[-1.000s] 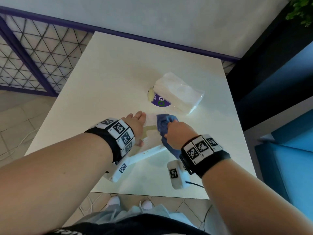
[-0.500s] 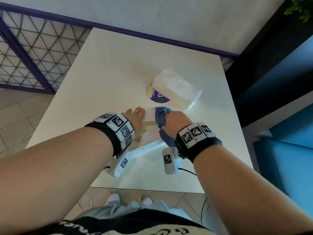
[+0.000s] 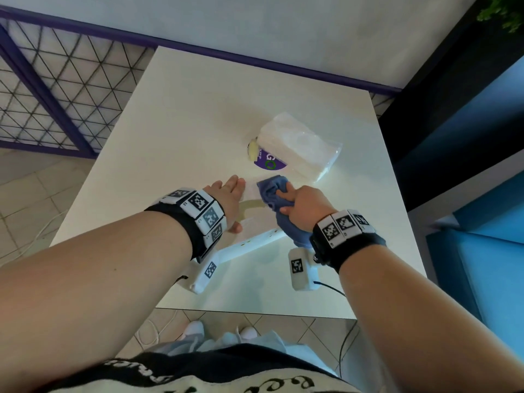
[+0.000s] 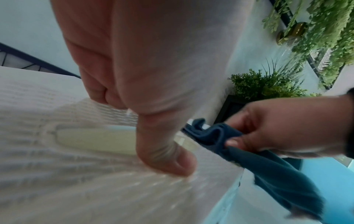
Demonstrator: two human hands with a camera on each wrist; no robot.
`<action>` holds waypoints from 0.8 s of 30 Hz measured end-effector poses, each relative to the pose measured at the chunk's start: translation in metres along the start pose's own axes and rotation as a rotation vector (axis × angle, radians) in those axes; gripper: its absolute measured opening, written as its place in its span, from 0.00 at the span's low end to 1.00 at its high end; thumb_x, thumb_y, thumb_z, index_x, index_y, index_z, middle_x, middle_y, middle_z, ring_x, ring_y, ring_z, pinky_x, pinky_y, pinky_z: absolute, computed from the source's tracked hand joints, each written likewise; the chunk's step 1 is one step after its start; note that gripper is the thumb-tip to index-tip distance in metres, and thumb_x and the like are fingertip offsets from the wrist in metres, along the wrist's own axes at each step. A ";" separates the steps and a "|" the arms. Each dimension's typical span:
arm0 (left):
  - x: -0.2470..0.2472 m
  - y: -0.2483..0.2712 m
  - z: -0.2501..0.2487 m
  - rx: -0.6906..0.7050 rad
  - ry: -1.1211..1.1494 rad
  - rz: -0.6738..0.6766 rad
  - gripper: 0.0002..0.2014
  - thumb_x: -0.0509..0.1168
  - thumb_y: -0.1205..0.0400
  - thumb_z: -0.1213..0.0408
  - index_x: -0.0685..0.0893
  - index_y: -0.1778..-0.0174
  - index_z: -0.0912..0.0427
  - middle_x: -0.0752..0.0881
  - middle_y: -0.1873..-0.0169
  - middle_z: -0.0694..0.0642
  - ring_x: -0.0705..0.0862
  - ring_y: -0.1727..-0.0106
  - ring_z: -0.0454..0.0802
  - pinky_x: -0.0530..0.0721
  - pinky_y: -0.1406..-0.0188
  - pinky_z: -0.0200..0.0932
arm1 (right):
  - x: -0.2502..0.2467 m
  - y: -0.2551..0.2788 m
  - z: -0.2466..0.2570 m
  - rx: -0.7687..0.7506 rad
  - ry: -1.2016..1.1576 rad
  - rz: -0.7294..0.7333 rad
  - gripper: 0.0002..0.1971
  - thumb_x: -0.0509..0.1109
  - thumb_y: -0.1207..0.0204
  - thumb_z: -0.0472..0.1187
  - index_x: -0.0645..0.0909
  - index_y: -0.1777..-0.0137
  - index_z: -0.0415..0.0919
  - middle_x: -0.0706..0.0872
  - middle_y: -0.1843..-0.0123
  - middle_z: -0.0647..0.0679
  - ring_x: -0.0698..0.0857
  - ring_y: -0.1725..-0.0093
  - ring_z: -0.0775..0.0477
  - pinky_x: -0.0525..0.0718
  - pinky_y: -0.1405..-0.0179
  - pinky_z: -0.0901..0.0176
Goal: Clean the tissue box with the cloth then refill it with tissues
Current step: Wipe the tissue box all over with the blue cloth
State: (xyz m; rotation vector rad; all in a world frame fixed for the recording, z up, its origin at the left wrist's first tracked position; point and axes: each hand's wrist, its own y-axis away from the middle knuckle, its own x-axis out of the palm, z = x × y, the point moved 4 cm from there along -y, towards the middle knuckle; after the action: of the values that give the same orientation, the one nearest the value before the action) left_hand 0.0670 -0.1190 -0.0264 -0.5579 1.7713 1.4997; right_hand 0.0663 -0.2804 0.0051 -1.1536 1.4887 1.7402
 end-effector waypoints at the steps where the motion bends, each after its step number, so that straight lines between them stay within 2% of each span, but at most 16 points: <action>1: 0.000 0.002 0.000 0.009 0.002 -0.001 0.54 0.67 0.21 0.47 0.30 0.18 0.57 0.31 0.17 0.52 0.44 0.15 0.60 0.54 0.18 0.57 | 0.001 0.007 -0.003 0.006 -0.040 -0.005 0.24 0.58 0.14 0.46 0.66 0.19 0.46 0.77 0.27 0.37 0.80 0.33 0.38 0.77 0.35 0.53; 4: -0.002 0.010 0.007 0.037 0.038 -0.090 0.52 0.69 0.23 0.44 0.39 0.16 0.56 0.37 0.16 0.57 0.53 0.16 0.58 0.61 0.20 0.57 | -0.002 0.019 -0.015 0.045 -0.111 -0.016 0.18 0.62 0.17 0.43 0.79 0.30 0.42 0.84 0.37 0.39 0.83 0.38 0.38 0.80 0.40 0.53; 6: -0.006 0.022 0.012 0.064 0.001 -0.279 0.46 0.67 0.25 0.39 0.56 0.17 0.56 0.50 0.16 0.61 0.64 0.21 0.59 0.66 0.25 0.54 | -0.004 0.024 -0.027 0.099 -0.213 -0.054 0.12 0.62 0.19 0.39 0.84 0.43 0.36 0.86 0.45 0.38 0.84 0.42 0.37 0.79 0.48 0.55; 7: -0.007 0.028 0.014 0.098 -0.033 -0.396 0.40 0.66 0.25 0.38 0.66 0.21 0.55 0.61 0.20 0.60 0.70 0.26 0.59 0.68 0.30 0.52 | -0.004 0.026 -0.033 0.132 -0.288 -0.090 0.11 0.62 0.19 0.38 0.84 0.47 0.34 0.86 0.48 0.38 0.84 0.45 0.36 0.77 0.51 0.56; 8: -0.006 0.035 0.013 0.146 -0.057 -0.474 0.34 0.64 0.24 0.38 0.73 0.26 0.55 0.70 0.28 0.58 0.74 0.33 0.58 0.70 0.37 0.50 | -0.003 0.028 -0.040 0.172 -0.376 -0.136 0.11 0.61 0.18 0.37 0.83 0.46 0.33 0.85 0.49 0.38 0.83 0.48 0.37 0.75 0.53 0.56; 9: -0.002 0.040 0.013 0.197 -0.055 -0.498 0.29 0.62 0.21 0.41 0.75 0.29 0.54 0.74 0.35 0.55 0.76 0.38 0.57 0.71 0.43 0.48 | 0.000 0.030 -0.047 0.220 -0.470 -0.187 0.11 0.61 0.17 0.38 0.82 0.44 0.34 0.84 0.50 0.39 0.81 0.50 0.39 0.74 0.53 0.57; 10: 0.003 0.044 0.012 0.235 -0.031 -0.479 0.25 0.59 0.18 0.44 0.76 0.29 0.54 0.76 0.37 0.54 0.78 0.41 0.57 0.71 0.47 0.47 | 0.003 0.031 -0.052 0.263 -0.555 -0.235 0.11 0.60 0.17 0.38 0.81 0.42 0.34 0.83 0.52 0.41 0.79 0.52 0.41 0.72 0.54 0.58; 12: 0.013 0.047 0.011 0.253 -0.019 -0.403 0.21 0.55 0.14 0.50 0.72 0.27 0.51 0.76 0.35 0.51 0.79 0.42 0.57 0.70 0.49 0.46 | 0.010 0.034 -0.056 0.313 -0.652 -0.288 0.12 0.59 0.16 0.38 0.80 0.41 0.34 0.80 0.54 0.43 0.77 0.54 0.42 0.71 0.55 0.58; 15: 0.012 0.041 0.009 0.236 -0.105 -0.363 0.20 0.51 0.13 0.51 0.70 0.24 0.48 0.76 0.35 0.51 0.78 0.42 0.56 0.72 0.47 0.46 | 0.015 0.034 -0.054 0.330 -0.721 -0.337 0.12 0.58 0.16 0.37 0.79 0.42 0.33 0.79 0.54 0.43 0.76 0.55 0.42 0.70 0.57 0.58; 17: 0.008 0.034 0.009 0.143 -0.132 -0.209 0.20 0.48 0.12 0.48 0.71 0.27 0.47 0.80 0.41 0.52 0.77 0.44 0.56 0.73 0.49 0.48 | 0.014 0.033 -0.052 0.323 -0.753 -0.355 0.12 0.58 0.17 0.37 0.79 0.42 0.33 0.79 0.55 0.43 0.76 0.55 0.42 0.69 0.58 0.59; 19: 0.006 0.030 0.007 0.072 -0.123 -0.082 0.21 0.46 0.13 0.45 0.74 0.33 0.50 0.81 0.52 0.50 0.77 0.50 0.53 0.72 0.55 0.46 | 0.009 0.033 -0.050 0.310 -0.785 -0.379 0.12 0.58 0.16 0.38 0.79 0.41 0.34 0.79 0.55 0.43 0.76 0.56 0.42 0.69 0.58 0.59; 21: 0.000 0.024 0.002 0.086 -0.037 -0.078 0.20 0.48 0.12 0.47 0.76 0.37 0.56 0.80 0.58 0.49 0.78 0.55 0.50 0.73 0.57 0.44 | 0.000 0.036 -0.047 0.287 -0.823 -0.419 0.12 0.57 0.16 0.38 0.79 0.39 0.36 0.80 0.55 0.44 0.77 0.55 0.42 0.70 0.58 0.58; 24: -0.017 0.018 0.002 0.092 0.184 -0.199 0.17 0.49 0.12 0.54 0.77 0.39 0.61 0.83 0.50 0.57 0.79 0.53 0.53 0.72 0.55 0.45 | -0.010 0.046 -0.040 0.244 -0.941 -0.497 0.16 0.57 0.15 0.41 0.76 0.30 0.44 0.82 0.50 0.48 0.80 0.50 0.43 0.77 0.53 0.54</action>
State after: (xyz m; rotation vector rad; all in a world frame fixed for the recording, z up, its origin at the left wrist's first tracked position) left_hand 0.0657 -0.1151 -0.0017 -0.8219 1.8530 1.2574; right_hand 0.0421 -0.3277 0.0357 -0.3931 0.7181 1.3765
